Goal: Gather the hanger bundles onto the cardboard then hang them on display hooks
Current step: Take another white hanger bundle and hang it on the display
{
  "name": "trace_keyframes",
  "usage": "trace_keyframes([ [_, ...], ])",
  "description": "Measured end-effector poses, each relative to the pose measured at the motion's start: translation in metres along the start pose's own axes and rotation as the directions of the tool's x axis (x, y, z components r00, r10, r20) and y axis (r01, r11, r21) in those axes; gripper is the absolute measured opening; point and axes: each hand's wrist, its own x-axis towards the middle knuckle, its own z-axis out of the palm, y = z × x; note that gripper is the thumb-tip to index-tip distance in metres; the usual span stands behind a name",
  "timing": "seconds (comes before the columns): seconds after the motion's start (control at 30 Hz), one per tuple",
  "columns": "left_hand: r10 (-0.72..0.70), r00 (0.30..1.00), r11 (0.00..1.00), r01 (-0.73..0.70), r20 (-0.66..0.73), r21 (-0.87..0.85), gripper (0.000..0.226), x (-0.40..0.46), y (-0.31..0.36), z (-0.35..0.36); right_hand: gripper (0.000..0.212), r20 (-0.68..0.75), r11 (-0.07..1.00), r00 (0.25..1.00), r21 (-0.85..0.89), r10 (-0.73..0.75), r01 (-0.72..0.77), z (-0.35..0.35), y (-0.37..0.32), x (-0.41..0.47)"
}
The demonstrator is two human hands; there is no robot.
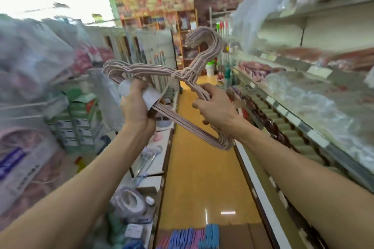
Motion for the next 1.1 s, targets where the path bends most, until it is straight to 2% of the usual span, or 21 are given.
trace_keyframes([
  [0.1, 0.064, 0.998, 0.998, -0.064, -0.022, -0.027, 0.011, -0.008, 0.032, 0.004, 0.02, 0.039, 0.999, 0.999, 0.054, -0.007, 0.005, 0.004, -0.027, 0.003],
  [0.23, 0.134, 0.99, 0.991, -0.134, -0.049, 0.009, 0.023, -0.024, 0.071, 0.006, 0.022, 0.081, 0.994, 0.997, 0.107, -0.015, 0.006, 0.006, -0.061, 0.003],
  [0.43, 0.273, 0.955, 0.962, -0.271, -0.117, 0.038, 0.035, -0.062, 0.111, -0.01, 0.019, 0.167, 0.99, 0.979, 0.099, -0.113, 0.098, 0.007, -0.102, -0.015],
  [0.57, 0.364, 0.915, 0.931, -0.356, -0.175, 0.077, 0.036, -0.097, 0.126, -0.032, 0.014, 0.243, 0.98, 0.954, 0.135, -0.173, 0.144, 0.024, -0.115, -0.035],
  [0.7, 0.427, 0.85, 0.903, -0.386, -0.307, 0.188, 0.042, -0.129, 0.149, -0.064, 0.016, 0.3, 0.963, 0.926, 0.211, -0.23, 0.171, 0.056, -0.125, -0.056],
  [0.83, 0.514, 0.794, 0.854, -0.443, -0.323, 0.272, 0.037, -0.164, 0.183, -0.092, 0.021, 0.367, 0.937, 0.891, 0.315, -0.266, 0.15, 0.089, -0.145, -0.078],
  [0.9, 0.572, 0.743, 0.818, -0.486, -0.346, 0.308, 0.038, -0.184, 0.204, -0.102, 0.023, 0.387, 0.918, 0.873, 0.367, -0.299, 0.151, 0.104, -0.16, -0.088],
  [1.0, 0.639, 0.668, 0.769, -0.537, -0.381, 0.346, 0.053, -0.214, 0.236, -0.115, 0.025, 0.418, 0.89, 0.833, 0.419, -0.363, 0.177, 0.122, -0.193, -0.107],
  [1.1, 0.696, 0.595, 0.718, -0.571, -0.403, 0.397, 0.056, -0.246, 0.27, -0.126, 0.025, 0.444, 0.85, 0.79, 0.497, -0.423, 0.176, 0.138, -0.227, -0.129],
])
